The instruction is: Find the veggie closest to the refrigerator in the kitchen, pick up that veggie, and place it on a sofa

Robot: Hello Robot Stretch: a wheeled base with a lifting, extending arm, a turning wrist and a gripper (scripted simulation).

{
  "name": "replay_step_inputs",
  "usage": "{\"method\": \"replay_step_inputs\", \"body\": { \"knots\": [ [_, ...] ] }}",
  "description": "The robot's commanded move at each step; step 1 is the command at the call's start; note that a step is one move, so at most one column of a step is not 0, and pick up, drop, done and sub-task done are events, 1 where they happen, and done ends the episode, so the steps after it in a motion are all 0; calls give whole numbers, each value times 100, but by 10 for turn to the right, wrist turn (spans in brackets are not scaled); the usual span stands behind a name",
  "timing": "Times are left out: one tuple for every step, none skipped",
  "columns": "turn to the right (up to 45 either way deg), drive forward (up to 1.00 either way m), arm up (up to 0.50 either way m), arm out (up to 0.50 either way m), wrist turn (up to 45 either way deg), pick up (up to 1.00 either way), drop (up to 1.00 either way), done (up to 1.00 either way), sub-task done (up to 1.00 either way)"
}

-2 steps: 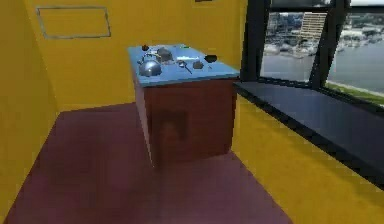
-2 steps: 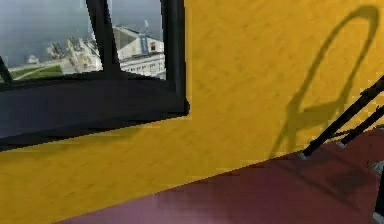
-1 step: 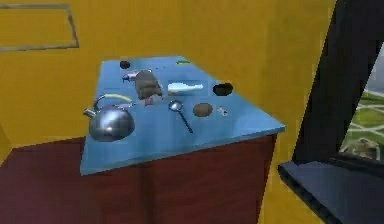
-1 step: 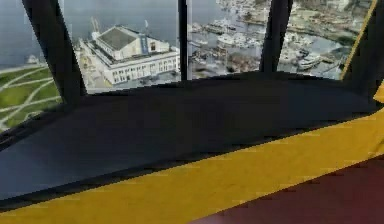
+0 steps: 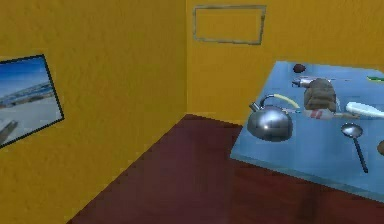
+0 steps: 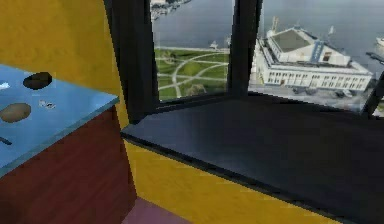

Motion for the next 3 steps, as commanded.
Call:
{"method": "replay_step_inputs", "body": {
  "knots": [
    [0,5,0,0,0,0,0,0,0],
    [450,0,0,0,0,0,0,0,0],
    [-450,0,0,0,0,0,0,0,0]
  ]
}}
